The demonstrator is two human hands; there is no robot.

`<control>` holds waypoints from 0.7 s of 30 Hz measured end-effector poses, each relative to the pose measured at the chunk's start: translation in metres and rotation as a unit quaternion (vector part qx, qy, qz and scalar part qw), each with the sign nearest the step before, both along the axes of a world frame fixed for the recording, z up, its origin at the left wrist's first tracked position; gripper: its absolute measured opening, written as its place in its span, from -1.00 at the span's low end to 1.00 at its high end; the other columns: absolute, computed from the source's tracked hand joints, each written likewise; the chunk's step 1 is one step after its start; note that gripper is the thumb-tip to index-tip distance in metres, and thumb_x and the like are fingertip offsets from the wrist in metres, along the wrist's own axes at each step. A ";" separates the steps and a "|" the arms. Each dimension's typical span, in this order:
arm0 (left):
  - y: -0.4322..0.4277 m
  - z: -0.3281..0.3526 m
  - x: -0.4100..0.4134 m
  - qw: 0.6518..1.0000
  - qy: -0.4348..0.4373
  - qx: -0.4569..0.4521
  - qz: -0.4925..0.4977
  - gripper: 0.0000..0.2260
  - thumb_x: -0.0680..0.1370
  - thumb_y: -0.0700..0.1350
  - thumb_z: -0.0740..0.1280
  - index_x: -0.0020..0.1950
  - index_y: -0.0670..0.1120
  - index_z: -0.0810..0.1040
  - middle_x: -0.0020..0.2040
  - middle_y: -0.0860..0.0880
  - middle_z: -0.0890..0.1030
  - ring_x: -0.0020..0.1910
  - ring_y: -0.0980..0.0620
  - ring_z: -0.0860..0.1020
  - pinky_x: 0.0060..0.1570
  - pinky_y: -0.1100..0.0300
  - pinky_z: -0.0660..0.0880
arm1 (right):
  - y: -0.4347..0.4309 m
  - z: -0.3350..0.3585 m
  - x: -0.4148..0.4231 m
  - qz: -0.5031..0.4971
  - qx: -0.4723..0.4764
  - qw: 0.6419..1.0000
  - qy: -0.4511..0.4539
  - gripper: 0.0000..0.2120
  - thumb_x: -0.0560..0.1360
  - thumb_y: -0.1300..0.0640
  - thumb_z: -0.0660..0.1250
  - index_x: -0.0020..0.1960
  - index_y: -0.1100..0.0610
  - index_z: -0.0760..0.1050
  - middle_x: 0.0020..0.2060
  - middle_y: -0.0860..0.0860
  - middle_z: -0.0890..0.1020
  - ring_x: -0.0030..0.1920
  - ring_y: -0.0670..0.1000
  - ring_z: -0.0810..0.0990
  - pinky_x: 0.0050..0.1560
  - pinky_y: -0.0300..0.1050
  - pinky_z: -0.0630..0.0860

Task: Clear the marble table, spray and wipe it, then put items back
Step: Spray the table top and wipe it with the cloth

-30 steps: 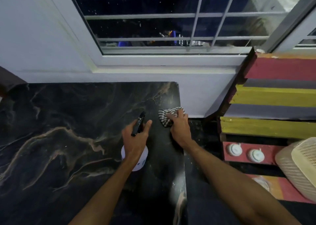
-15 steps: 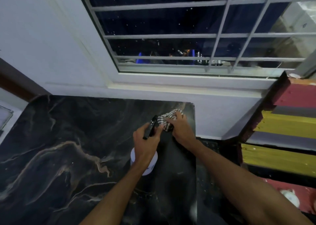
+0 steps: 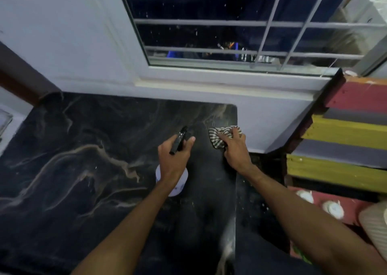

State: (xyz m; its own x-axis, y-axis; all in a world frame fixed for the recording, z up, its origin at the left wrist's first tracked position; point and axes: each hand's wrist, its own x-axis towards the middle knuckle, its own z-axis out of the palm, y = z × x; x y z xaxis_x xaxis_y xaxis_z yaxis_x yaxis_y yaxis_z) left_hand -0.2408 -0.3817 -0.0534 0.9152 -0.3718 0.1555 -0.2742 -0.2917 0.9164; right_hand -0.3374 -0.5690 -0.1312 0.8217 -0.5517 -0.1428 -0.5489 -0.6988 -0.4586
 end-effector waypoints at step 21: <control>0.231 0.006 -0.043 0.991 0.092 -0.006 -0.094 -0.58 0.56 -0.04 0.51 -0.36 -0.18 0.43 -0.49 -0.03 0.44 -0.47 -0.03 0.39 -0.34 0.14 0.40 | 0.342 0.007 -0.138 -0.138 0.018 0.990 -0.014 -0.32 0.46 0.40 0.27 0.48 -0.10 0.44 0.39 0.06 0.29 0.23 0.08 0.32 0.32 -0.02 0.46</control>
State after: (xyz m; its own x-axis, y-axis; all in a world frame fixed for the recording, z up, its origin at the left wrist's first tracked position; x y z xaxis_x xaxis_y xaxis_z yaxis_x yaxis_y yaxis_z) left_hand -0.2833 -0.1507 -0.0478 0.8434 -0.5373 -0.0027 -0.1504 -0.2409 0.9588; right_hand -0.4756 -0.2274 -0.1246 0.6440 -0.7510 -0.1459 -0.7033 -0.5061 -0.4993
